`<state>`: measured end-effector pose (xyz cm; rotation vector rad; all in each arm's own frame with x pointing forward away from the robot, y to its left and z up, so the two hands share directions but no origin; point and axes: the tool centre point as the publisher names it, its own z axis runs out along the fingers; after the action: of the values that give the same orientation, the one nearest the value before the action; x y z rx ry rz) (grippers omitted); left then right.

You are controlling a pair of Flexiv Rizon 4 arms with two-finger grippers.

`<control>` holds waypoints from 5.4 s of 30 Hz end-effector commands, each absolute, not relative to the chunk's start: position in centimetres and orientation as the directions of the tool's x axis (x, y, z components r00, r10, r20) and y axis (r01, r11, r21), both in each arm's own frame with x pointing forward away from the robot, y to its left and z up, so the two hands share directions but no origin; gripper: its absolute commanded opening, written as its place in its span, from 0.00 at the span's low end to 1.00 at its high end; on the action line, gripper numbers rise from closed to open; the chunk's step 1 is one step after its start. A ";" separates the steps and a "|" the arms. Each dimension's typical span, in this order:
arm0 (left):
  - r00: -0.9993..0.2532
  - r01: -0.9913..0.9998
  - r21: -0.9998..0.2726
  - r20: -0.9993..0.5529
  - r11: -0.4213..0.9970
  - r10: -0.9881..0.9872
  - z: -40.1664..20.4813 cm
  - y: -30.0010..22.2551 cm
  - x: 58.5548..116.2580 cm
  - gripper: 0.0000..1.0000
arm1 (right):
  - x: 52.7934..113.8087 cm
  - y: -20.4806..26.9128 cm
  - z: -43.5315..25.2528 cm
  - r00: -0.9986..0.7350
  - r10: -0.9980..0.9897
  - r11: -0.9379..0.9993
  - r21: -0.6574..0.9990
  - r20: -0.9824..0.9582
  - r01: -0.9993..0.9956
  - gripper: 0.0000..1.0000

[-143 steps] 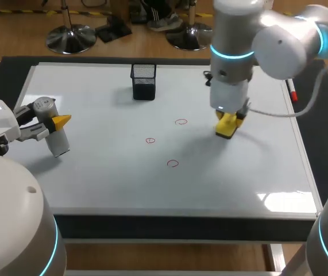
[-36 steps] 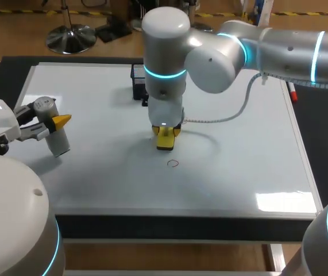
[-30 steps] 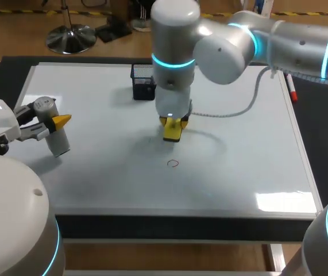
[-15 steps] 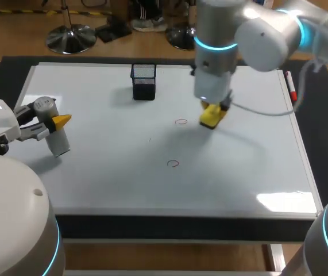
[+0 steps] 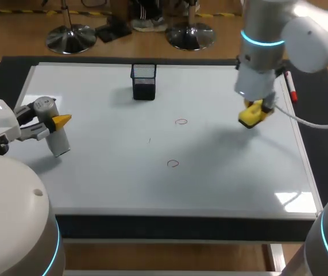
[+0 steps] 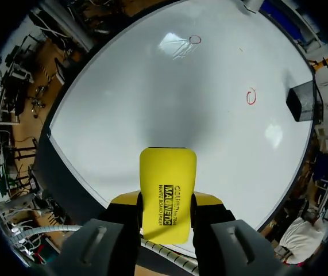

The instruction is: Pick up the inspection probe, press it on each red-marked spot on the whiteboard one by one, put down the probe, pick up the eraser, and wipe off all the red marks.

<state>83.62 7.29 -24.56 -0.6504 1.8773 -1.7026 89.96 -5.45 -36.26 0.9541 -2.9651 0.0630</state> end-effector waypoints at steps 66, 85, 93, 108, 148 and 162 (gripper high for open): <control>-0.956 0.080 -0.993 -0.101 0.085 -0.275 -22.2 -2.9 88.7 0.00 | 86.4 -12.1 -37.8 -0.899 -0.435 0.899 -0.023 0.058 -0.436 0.00; -0.988 0.120 -0.993 -0.119 0.005 0.096 -21.3 -16.1 90.1 0.00 | 86.4 -12.1 -37.8 -0.899 -0.435 0.899 -0.023 0.058 -0.436 0.00; -0.975 0.115 -0.993 -0.115 -0.010 0.190 -21.6 -20.3 89.9 0.00 | 86.4 -12.1 -37.8 -0.899 -0.435 0.899 -0.023 0.058 -0.436 0.00; -0.962 0.076 -0.997 -0.073 -0.002 0.262 -24.0 -24.0 90.8 0.00 | 86.4 -12.1 -37.8 -0.899 -0.435 0.899 -0.023 0.058 -0.436 0.00; -0.966 0.027 -0.999 -0.020 0.023 0.256 -27.8 -27.2 93.2 0.00 | 86.4 -12.1 -37.8 -0.899 -0.435 0.899 -0.023 0.058 -0.436 0.00; -0.970 0.020 -0.999 -0.013 0.029 0.244 -27.9 -26.9 93.2 0.00 | 86.4 -12.1 -37.8 -0.899 -0.435 0.899 -0.023 0.058 -0.436 0.00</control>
<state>93.23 -26.90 -27.81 0.3071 2.3600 -2.2915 86.29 -12.13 -37.83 0.6902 -3.0148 0.0519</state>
